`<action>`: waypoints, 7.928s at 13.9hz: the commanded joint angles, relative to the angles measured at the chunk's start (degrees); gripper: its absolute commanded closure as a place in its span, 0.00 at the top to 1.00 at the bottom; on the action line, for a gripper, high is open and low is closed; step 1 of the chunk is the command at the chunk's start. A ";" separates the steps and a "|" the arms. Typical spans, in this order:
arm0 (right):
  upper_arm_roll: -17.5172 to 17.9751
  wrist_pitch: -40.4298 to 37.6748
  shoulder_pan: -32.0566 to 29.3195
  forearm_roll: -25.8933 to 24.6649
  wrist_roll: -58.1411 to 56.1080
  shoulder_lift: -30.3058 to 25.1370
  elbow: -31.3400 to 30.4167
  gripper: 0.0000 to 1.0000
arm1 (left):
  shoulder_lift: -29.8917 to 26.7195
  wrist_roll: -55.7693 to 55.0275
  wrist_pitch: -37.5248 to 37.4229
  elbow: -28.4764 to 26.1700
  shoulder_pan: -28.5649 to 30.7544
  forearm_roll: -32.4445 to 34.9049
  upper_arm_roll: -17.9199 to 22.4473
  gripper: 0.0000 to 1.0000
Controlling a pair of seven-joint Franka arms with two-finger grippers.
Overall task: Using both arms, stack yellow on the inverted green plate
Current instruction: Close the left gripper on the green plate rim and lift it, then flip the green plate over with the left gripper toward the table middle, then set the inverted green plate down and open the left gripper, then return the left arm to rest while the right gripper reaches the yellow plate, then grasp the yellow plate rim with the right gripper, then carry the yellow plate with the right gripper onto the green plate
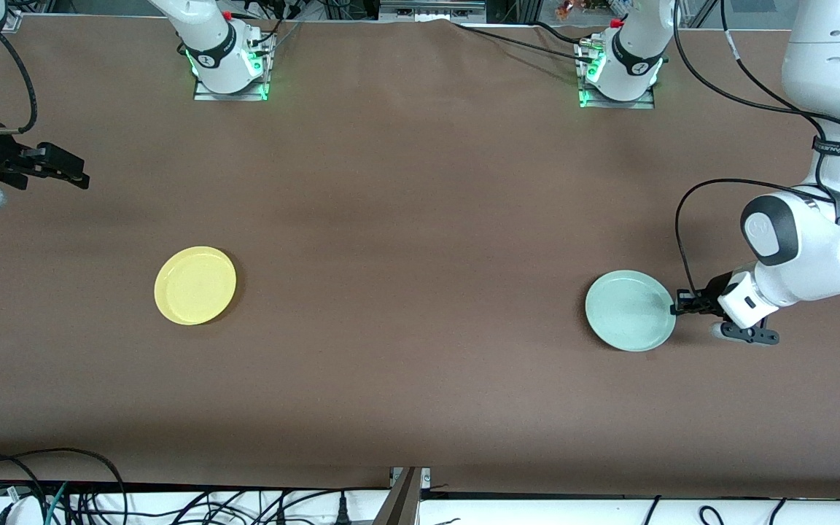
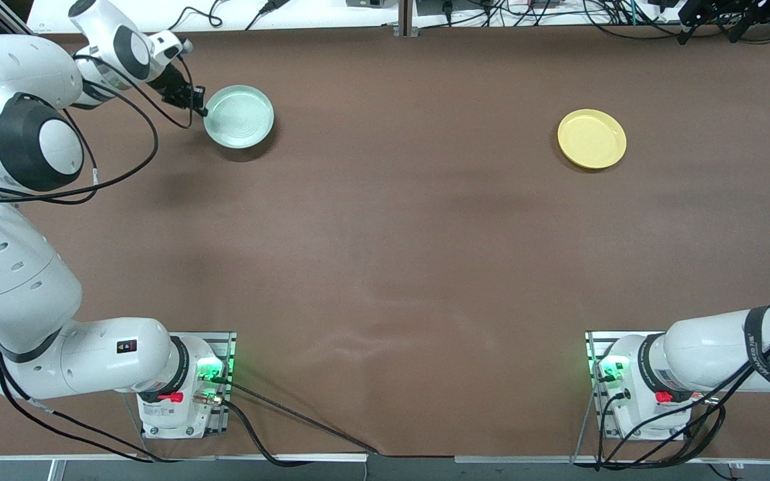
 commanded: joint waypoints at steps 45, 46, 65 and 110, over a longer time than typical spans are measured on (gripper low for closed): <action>0.65 -0.22 -0.60 -0.09 0.59 -1.20 -0.92 1.00 | 14.70 -60.25 -33.82 14.78 -41.47 111.89 -16.94 0.00; 0.65 -0.22 -0.60 -0.18 0.59 -1.11 -0.92 1.00 | 15.05 -60.69 -34.44 14.78 -41.73 111.89 -17.20 0.00; 0.65 -0.22 -0.60 -0.09 0.59 -1.11 -0.92 1.00 | 18.48 -71.23 -31.63 20.49 -42.17 86.06 -27.13 1.00; 10.58 24.29 1.91 18.63 8.36 34.92 5.32 0.00 | -17.11 -25.37 -36.03 17.33 -4.82 14.68 3.01 1.00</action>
